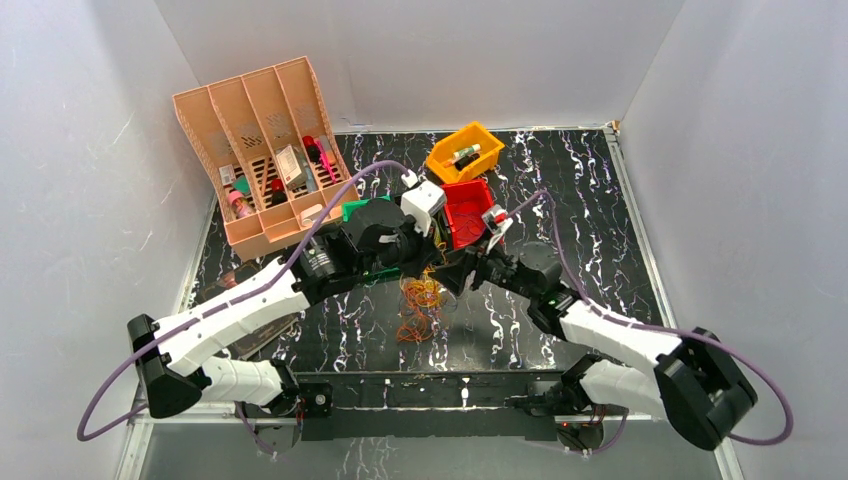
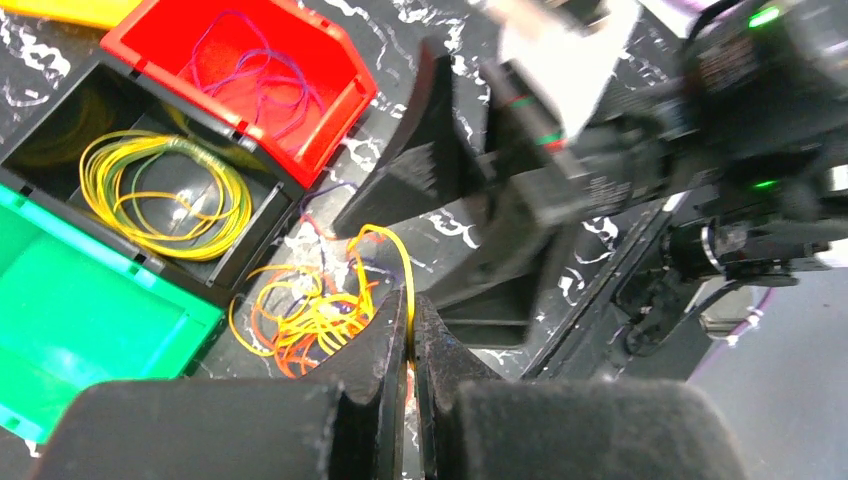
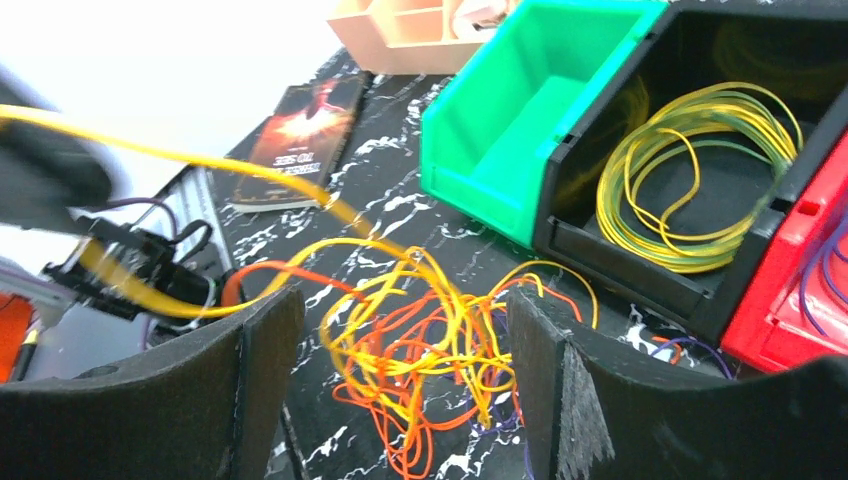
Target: Untangle the cables
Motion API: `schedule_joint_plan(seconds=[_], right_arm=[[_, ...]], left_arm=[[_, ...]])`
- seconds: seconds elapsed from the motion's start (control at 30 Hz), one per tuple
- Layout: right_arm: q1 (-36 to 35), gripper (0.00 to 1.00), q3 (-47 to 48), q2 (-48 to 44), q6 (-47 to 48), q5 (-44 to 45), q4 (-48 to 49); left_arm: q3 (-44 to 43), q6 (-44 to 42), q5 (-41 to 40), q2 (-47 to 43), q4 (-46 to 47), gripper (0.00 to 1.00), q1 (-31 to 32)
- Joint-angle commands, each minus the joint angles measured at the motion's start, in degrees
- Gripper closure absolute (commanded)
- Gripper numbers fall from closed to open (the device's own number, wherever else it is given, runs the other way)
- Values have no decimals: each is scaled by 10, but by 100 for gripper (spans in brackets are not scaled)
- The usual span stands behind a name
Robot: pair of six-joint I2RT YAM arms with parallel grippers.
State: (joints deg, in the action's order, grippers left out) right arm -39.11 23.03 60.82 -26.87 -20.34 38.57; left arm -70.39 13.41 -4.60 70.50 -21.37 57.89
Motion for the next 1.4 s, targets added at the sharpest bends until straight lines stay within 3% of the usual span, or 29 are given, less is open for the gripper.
schedule_joint_plan(seconds=[0.0,0.27,0.53,0.73,1.03,1.2,1.37], right_arm=[[-16,18,31,56,-3,101,89],[-51,27,68,197,-4,86,126],[-98,39,37,259,-20,133,130],[-105,58,-1,266,-40,149,146],[-108,73,-51,257,-59,176,117],[-109,95,-94,230,-66,186,90],[-111,98,-145,158,-78,208,38]], left_arm=[[-58,-10,48,0,-15,100,2],[-141,-19,65,11,-55,100,2],[-277,-47,7,25,-95,100,2],[-365,-71,-39,32,-114,100,2],[-517,-122,-96,64,-147,100,2],[-570,-161,-123,92,-155,100,2],[-603,-198,-166,109,-152,100,2]])
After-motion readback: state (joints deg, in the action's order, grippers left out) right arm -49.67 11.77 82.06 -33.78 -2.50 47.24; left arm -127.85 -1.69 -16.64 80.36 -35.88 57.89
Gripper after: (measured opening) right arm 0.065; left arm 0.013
